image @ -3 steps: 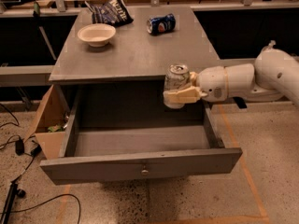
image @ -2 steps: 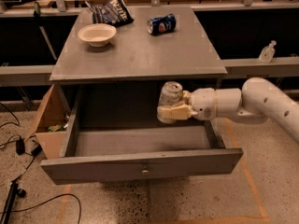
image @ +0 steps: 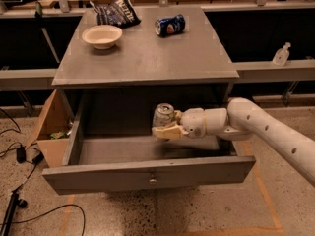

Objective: Place 7up can into top drawer

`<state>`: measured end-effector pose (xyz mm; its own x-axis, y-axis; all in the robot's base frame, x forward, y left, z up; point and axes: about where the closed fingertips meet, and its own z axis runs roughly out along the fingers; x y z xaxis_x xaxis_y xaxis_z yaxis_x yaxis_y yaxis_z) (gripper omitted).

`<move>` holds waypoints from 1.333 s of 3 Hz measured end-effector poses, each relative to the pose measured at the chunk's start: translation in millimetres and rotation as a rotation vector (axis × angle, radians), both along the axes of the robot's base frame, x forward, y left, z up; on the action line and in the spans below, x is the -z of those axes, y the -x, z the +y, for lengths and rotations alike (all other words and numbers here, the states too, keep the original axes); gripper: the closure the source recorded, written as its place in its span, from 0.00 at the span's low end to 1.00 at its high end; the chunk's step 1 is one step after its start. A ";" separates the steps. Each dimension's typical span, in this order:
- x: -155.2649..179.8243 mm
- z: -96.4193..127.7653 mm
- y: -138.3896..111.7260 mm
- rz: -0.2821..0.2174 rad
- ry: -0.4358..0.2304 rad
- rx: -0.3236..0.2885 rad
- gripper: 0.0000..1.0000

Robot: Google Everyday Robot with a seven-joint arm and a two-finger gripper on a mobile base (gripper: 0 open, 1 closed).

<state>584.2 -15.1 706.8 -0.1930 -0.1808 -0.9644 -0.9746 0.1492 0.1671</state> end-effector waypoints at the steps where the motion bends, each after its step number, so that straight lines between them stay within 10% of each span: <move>1: 13.9 19.7 -9.8 -0.032 0.039 -0.041 1.00; 3: 34.6 64.3 -7.7 -0.063 0.125 -0.051 1.00; 4: 43.1 81.0 -8.8 -0.112 0.171 -0.050 0.82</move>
Offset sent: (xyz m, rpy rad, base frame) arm 0.0151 0.0576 -0.0324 -0.1465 -0.0661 0.0477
